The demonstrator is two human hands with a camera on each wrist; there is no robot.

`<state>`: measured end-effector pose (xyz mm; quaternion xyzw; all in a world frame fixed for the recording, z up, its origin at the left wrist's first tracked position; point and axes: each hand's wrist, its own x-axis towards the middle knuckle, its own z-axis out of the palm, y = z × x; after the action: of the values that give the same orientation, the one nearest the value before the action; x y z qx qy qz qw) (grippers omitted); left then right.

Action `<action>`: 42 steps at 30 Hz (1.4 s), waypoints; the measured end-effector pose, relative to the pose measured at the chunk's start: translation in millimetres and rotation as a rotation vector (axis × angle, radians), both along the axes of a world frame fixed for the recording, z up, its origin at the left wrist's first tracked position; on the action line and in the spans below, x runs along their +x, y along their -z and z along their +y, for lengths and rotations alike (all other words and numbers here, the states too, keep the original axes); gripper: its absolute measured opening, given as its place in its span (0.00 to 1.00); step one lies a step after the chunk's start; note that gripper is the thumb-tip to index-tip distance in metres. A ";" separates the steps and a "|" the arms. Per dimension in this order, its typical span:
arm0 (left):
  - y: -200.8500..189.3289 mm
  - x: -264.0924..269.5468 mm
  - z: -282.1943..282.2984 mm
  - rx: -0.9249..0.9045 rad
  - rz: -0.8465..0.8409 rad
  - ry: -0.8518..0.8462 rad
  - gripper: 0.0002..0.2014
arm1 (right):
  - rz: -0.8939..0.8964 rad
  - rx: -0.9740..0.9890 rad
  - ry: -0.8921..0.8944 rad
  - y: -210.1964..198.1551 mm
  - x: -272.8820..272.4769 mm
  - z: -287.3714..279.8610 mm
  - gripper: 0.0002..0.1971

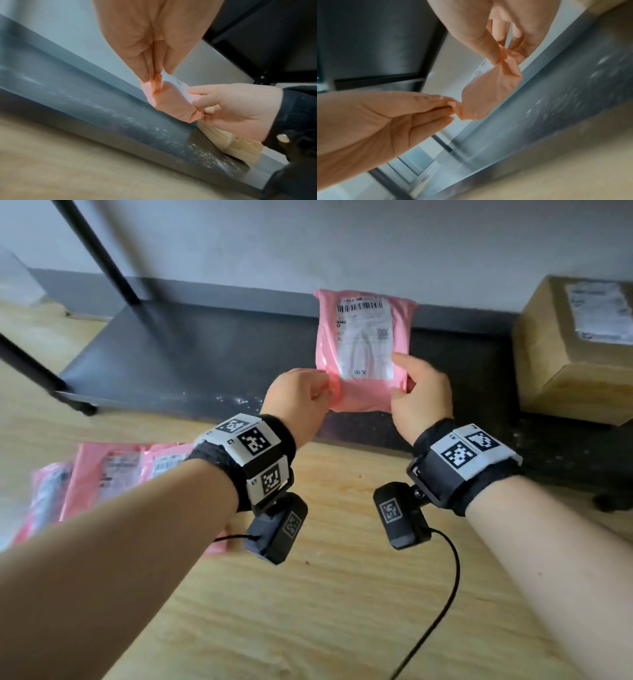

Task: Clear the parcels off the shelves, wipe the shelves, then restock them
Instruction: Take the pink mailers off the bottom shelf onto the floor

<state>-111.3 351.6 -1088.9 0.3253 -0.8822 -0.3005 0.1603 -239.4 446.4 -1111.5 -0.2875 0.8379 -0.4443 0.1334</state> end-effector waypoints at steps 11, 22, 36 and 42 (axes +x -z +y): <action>28.3 180.8 13.3 0.139 -0.156 -0.380 0.09 | -0.163 0.101 -0.276 37.0 189.0 -6.5 0.27; 83.4 225.9 14.8 0.070 -0.339 -0.325 0.21 | 0.015 0.407 -0.307 83.5 232.1 5.3 0.27; 115.0 221.4 3.2 -0.009 -0.525 -0.033 0.25 | 0.051 0.567 -0.607 105.0 229.6 -5.8 0.34; 96.3 204.8 2.9 -0.052 -0.427 -0.079 0.23 | 0.028 0.366 -0.422 88.2 212.2 0.6 0.25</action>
<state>93.5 354.6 -1185.2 0.4117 -0.8901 -0.1952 -0.0103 -27.2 447.0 -1199.7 -0.4330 0.8275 -0.2438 0.2613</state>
